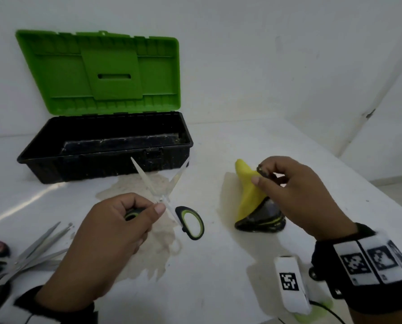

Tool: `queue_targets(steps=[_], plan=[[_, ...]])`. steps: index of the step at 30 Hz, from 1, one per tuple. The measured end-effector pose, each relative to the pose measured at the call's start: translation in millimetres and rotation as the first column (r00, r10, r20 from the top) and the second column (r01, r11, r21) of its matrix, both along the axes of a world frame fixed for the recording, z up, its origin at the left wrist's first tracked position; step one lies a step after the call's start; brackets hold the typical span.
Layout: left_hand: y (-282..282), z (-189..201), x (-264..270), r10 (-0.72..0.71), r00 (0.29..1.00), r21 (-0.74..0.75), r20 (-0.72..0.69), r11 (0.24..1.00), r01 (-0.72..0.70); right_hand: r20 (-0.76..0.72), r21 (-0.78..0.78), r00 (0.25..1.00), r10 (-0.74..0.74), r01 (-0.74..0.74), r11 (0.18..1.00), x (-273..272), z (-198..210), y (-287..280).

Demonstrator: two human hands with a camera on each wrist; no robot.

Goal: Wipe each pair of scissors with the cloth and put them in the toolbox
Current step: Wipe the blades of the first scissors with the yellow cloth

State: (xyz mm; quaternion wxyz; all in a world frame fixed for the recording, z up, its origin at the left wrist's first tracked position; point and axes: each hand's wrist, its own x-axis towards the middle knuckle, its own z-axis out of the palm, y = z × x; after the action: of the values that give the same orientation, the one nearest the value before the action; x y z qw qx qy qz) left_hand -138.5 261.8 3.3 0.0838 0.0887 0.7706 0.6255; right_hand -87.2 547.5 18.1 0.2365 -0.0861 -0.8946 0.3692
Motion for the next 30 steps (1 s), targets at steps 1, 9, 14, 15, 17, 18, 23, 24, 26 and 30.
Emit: queue_targets(steps=[1,9,14,15,17,18,23,24,26,30], plan=[[-1.2,0.9,0.0,0.010,1.000,-0.003,-0.011,1.000,-0.010,-0.059,-0.046,0.998,0.027,-0.029,0.999,1.9,3.4,-9.4],[-17.0,6.1,4.6,0.077,0.990,-0.064,-0.115,0.994,-0.085,-0.192,-0.186,0.952,0.237,-0.272,0.944,8.4,21.0,-79.1],[-30.8,7.5,10.0,0.094,0.980,-0.112,-0.177,0.987,-0.115,-0.206,-0.170,0.918,0.339,-0.374,0.912,-1.0,12.1,-109.2],[-33.8,7.5,10.5,0.096,0.977,-0.127,-0.189,0.985,-0.121,-0.206,-0.177,0.914,0.350,-0.387,0.905,-2.1,10.1,-114.6],[-38.6,8.0,11.6,0.095,0.976,-0.146,-0.197,0.981,-0.125,-0.196,-0.204,0.908,0.369,-0.406,0.891,-4.3,6.7,-125.5],[-40.2,8.4,12.1,0.091,0.976,-0.158,-0.198,0.980,-0.123,-0.179,-0.238,0.909,0.377,-0.412,0.880,-5.8,5.7,-130.5],[-46.3,9.4,13.6,0.088,0.964,-0.210,-0.251,0.967,-0.143,-0.181,-0.212,0.930,0.320,-0.355,0.911,-9.3,3.8,-151.1],[-47.0,9.2,13.5,0.090,0.963,-0.209,-0.253,0.967,-0.145,-0.184,-0.179,0.933,0.310,-0.342,0.922,-9.4,3.6,-154.1],[-47.8,7.8,12.8,0.090,0.963,-0.215,-0.253,0.966,-0.147,-0.177,-0.133,0.937,0.301,-0.325,0.936,-9.8,1.6,-159.2],[-47.8,5.1,13.5,0.088,0.957,-0.228,-0.275,0.961,-0.154,-0.190,-0.051,0.952,0.238,-0.252,0.966,-10.7,-4.5,-167.4]])
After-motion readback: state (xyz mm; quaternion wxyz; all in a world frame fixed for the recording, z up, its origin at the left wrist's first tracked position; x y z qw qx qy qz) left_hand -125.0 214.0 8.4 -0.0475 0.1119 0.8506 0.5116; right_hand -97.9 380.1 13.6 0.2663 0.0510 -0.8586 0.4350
